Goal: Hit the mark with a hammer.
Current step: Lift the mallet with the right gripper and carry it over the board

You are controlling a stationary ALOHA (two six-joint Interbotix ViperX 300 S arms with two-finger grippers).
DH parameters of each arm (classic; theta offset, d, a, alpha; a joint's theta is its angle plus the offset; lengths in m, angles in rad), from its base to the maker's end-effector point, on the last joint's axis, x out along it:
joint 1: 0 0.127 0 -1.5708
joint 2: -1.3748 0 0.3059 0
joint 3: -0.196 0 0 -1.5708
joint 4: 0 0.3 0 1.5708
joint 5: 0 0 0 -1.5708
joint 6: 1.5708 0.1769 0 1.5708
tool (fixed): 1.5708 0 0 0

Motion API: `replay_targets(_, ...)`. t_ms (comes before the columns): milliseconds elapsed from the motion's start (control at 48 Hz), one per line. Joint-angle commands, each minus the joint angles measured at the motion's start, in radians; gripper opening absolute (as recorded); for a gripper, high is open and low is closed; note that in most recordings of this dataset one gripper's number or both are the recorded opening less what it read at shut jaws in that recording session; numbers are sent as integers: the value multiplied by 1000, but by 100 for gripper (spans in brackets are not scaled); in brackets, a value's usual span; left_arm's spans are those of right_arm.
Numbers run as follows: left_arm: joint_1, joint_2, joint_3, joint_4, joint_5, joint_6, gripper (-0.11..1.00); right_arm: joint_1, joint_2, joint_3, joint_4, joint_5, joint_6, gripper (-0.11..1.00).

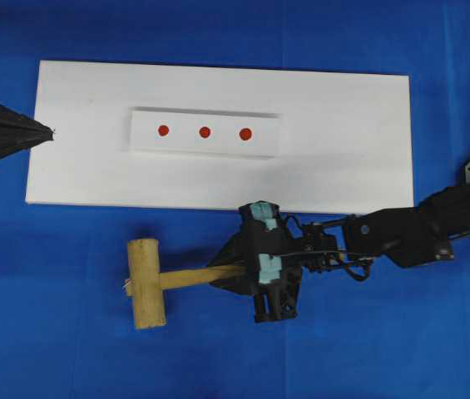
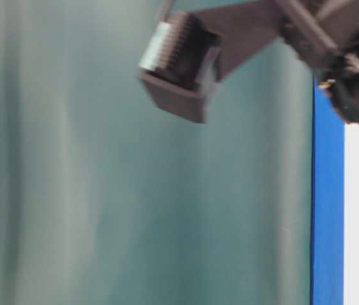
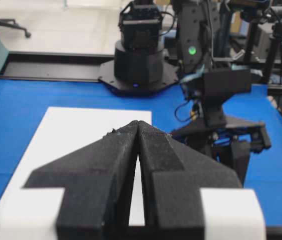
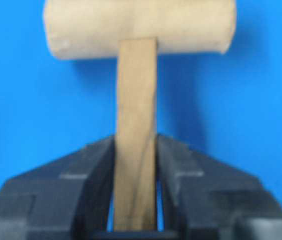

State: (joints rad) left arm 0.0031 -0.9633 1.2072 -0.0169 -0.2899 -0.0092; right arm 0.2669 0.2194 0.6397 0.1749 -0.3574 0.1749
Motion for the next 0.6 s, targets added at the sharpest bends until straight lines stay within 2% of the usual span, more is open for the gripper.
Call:
replay_targets(0, 3, 5, -12, -2, -2, -2, 0, -5, -75, -2, -2, -6, -6, 10)
replay_targets(146, 3, 3, -14, -2, 5, -2, 0, -14, -140, 17, -2, -5, -14, 10)
replay_targets(375, 3, 3, -14, -2, 5, -3, 0, -17, -259, 23, -2, 71, -31, 10)
replay_targets(584, 3, 3, -12, -2, 5, -3, 0, -55, -275, 20, -2, 74, -63, 10)
